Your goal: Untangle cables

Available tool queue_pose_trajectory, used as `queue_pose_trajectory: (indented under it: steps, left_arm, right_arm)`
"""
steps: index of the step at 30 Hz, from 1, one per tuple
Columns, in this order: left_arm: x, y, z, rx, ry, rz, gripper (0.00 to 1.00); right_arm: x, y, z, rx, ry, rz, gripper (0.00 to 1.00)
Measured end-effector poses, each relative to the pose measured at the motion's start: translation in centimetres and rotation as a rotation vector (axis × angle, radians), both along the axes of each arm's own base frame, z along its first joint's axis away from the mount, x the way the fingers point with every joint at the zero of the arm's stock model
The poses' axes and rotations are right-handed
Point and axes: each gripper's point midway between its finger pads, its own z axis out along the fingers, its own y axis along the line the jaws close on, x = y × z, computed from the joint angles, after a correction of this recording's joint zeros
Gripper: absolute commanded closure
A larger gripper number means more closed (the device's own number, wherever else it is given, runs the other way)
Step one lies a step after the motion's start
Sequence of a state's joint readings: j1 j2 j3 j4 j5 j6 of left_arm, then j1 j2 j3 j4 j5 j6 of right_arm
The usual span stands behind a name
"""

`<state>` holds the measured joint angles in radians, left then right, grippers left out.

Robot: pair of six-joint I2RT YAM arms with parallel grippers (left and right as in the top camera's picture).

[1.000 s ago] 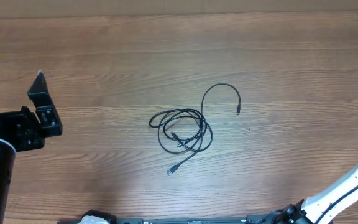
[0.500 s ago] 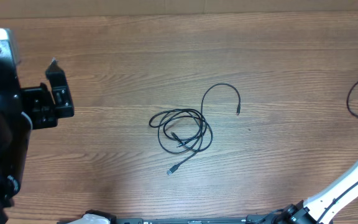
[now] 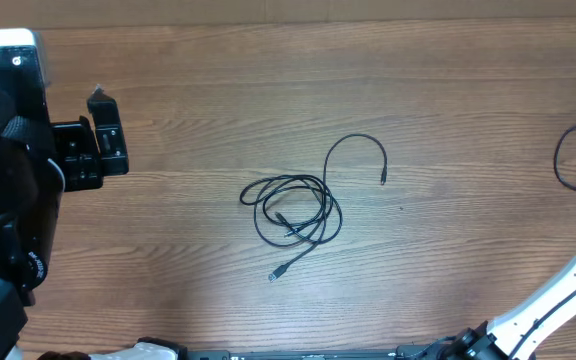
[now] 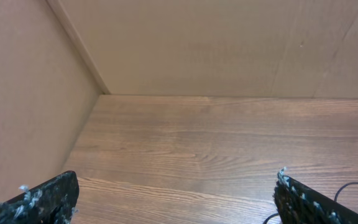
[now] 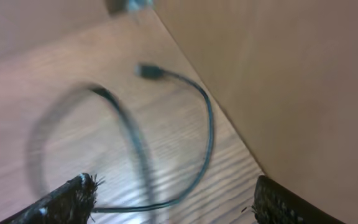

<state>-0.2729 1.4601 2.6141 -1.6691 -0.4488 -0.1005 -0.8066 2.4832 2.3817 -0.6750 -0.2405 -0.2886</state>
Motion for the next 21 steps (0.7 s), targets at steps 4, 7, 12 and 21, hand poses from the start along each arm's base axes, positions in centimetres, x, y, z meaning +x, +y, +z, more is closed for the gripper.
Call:
queue_pose_trajectory:
  steps: [4,7,12,21]
  left_arm:
    - [0.1,0.0,-0.1,0.001,0.003,0.000,0.00]
    - [0.1,-0.1,-0.1,0.000,0.005,-0.002,0.00]
    - [0.1,-0.1,-0.1,0.000,0.006,-0.002,0.00]
    - [0.7,-0.3,1.2,-0.019,-0.057,-0.001,0.00]
  right_arm:
    - [-0.5,3.3,9.9,-0.066,-0.089,0.046,0.14]
    - [-2.0,7.9,18.9,-0.099,-0.209,0.134,0.14]
    - [-5.5,17.0,29.7,-0.054,-0.402,0.341,0.23]
    - [-6.2,34.8,24.2,0.330,-0.197,0.812,0.10]
